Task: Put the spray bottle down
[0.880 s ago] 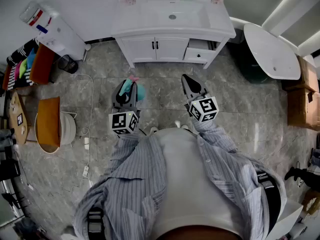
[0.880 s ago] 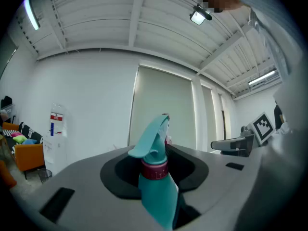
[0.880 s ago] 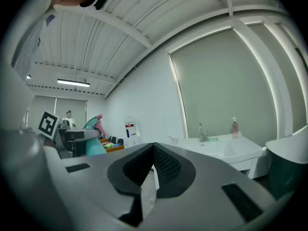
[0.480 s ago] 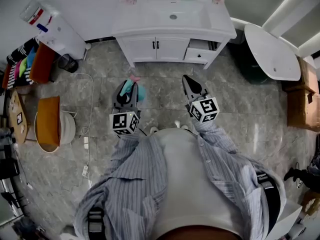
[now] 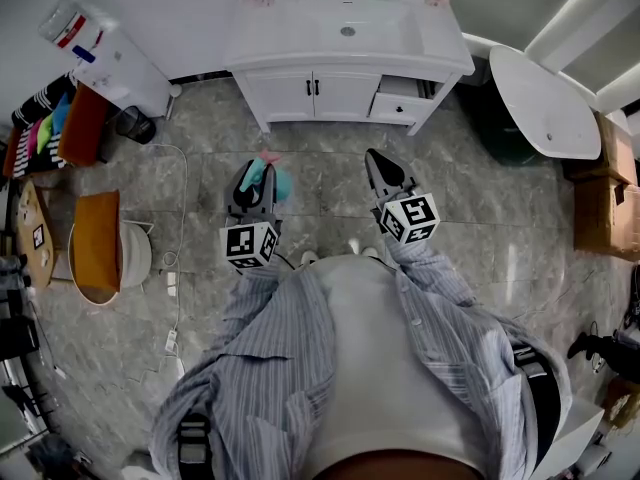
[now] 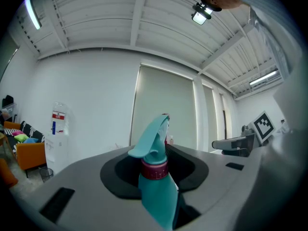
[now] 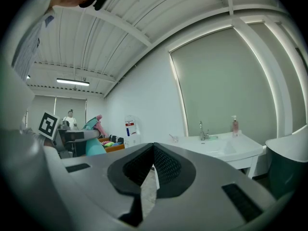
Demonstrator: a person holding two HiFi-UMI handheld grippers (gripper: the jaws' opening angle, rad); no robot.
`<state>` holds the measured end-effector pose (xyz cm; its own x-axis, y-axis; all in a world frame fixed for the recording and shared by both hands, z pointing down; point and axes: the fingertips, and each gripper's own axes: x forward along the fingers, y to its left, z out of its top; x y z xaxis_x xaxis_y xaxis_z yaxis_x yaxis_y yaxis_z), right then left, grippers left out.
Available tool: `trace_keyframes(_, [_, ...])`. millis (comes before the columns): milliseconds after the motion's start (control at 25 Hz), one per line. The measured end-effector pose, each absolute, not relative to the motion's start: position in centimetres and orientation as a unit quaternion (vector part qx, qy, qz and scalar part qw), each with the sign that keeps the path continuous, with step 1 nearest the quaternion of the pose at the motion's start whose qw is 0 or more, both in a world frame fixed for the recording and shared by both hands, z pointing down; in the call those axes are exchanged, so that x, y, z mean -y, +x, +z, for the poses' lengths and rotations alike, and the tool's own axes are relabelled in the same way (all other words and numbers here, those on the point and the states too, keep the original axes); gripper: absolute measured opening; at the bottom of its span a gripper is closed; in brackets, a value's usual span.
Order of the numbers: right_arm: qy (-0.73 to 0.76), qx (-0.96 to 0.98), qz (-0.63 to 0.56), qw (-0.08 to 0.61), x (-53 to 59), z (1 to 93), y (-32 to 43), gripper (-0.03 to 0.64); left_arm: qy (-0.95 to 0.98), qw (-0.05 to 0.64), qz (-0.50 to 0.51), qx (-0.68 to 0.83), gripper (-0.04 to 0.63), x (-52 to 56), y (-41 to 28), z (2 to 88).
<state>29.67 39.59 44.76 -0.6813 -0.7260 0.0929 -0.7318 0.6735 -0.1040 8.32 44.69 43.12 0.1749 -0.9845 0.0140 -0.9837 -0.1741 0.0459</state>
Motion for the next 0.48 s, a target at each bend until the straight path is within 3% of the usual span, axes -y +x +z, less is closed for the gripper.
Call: trace_keyframes(480, [0.403,0.913,0.061,0.023,-39.9,44.6,26.2,0.015,0.766,0.021,-0.012,0.642,0.134,-45.0,4.5,43.3])
